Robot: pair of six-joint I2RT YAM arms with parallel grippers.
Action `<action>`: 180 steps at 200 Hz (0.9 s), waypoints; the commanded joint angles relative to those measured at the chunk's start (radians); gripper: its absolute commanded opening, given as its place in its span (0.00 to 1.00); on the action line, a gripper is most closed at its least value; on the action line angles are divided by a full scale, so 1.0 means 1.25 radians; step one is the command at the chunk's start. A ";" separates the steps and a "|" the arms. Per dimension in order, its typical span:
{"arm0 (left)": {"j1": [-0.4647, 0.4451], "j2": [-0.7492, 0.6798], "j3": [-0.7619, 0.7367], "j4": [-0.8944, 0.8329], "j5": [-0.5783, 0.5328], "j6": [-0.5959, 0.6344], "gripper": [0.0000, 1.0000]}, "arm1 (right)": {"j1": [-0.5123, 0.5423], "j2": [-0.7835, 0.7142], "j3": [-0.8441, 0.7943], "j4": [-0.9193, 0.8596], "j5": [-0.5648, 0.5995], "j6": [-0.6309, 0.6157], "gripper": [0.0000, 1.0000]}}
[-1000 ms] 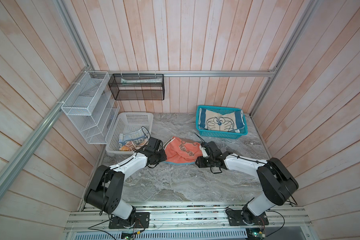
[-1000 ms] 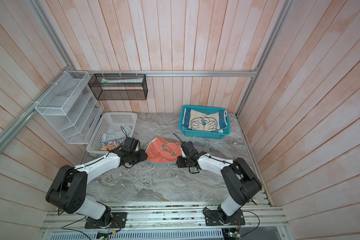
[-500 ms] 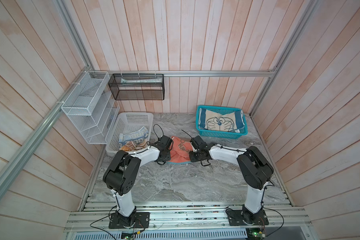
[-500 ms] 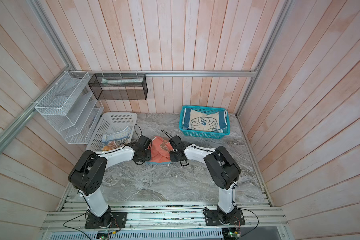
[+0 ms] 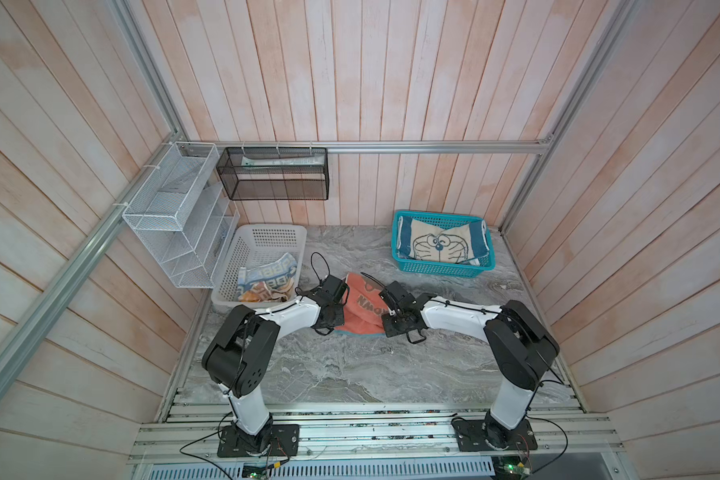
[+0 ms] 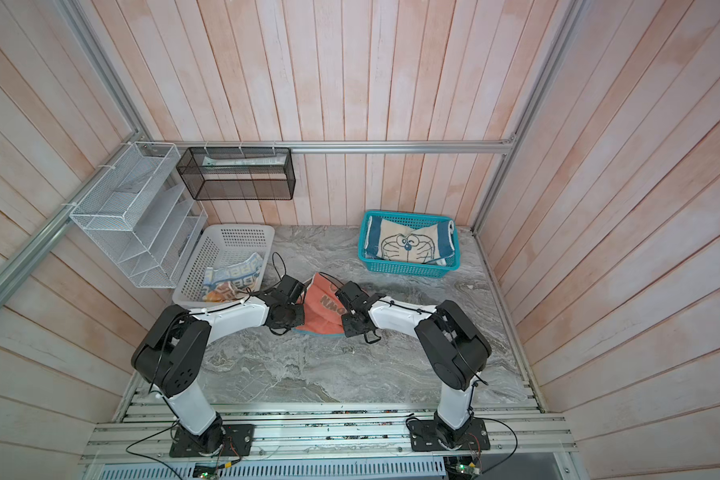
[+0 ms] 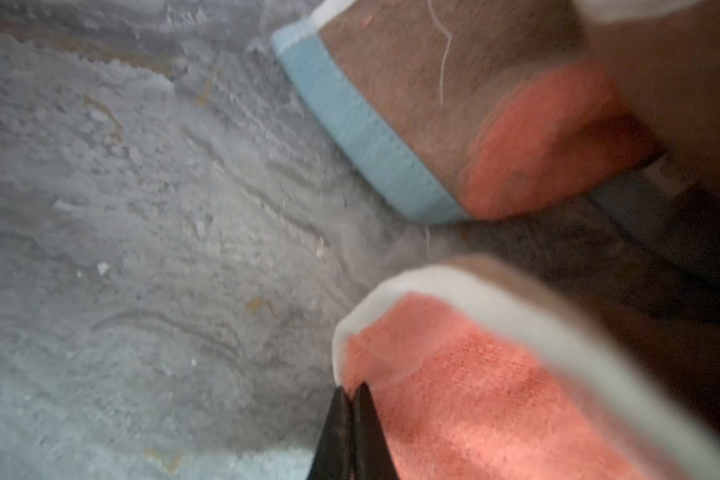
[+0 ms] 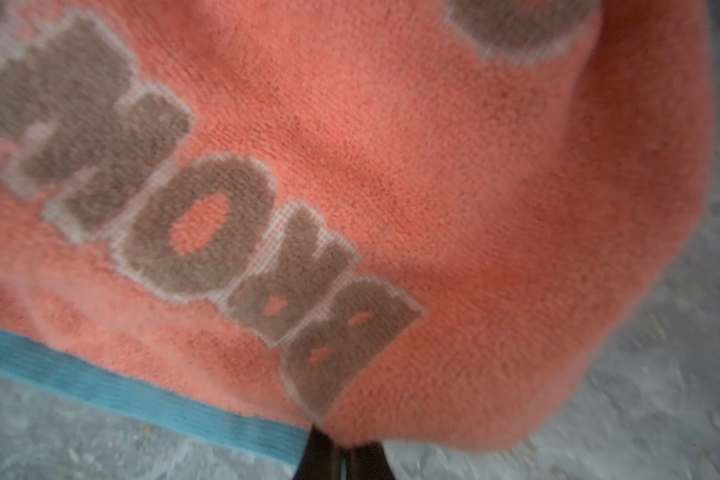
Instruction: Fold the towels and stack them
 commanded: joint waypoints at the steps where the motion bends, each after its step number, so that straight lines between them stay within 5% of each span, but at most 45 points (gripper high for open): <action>1: 0.000 -0.110 0.001 -0.049 0.027 -0.012 0.00 | 0.006 -0.099 0.005 -0.074 0.037 0.023 0.00; 82: -0.029 -0.490 0.174 -0.129 -0.019 0.008 0.00 | 0.017 -0.370 0.201 -0.328 0.086 0.058 0.00; 139: -0.160 -0.503 0.338 -0.164 -0.068 0.049 0.00 | 0.027 -0.389 0.367 -0.428 -0.044 0.019 0.00; 163: -0.179 -0.482 0.347 -0.162 -0.081 0.053 0.00 | 0.027 -0.394 0.317 -0.356 -0.102 0.000 0.00; 180: -0.178 -0.468 0.291 -0.149 -0.085 0.041 0.00 | 0.022 -0.380 0.227 -0.305 -0.119 0.002 0.09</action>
